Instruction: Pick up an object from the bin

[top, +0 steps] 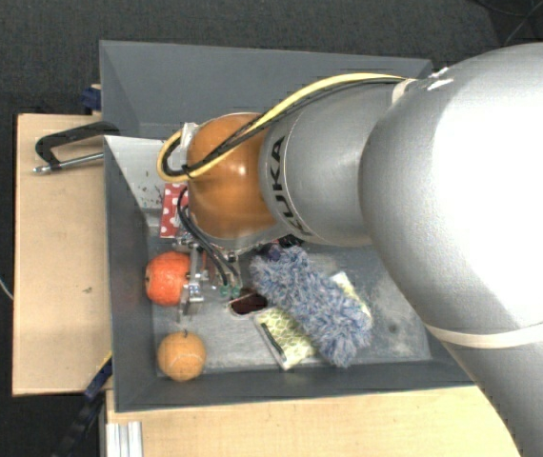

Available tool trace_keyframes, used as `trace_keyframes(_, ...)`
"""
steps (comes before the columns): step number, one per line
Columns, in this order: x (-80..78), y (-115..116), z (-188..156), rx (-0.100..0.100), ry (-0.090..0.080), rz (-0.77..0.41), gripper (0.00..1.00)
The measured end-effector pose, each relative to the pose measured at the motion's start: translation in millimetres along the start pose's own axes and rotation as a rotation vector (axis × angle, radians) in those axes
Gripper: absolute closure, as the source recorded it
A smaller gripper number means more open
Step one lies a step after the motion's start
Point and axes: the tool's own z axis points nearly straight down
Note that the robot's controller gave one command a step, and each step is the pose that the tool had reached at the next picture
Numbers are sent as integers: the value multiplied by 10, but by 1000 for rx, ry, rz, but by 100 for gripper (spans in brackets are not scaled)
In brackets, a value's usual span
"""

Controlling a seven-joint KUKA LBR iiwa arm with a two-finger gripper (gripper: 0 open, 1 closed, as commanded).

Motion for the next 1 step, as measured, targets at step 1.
trace_keyframes(1,0,0,0,0,0,0,100)
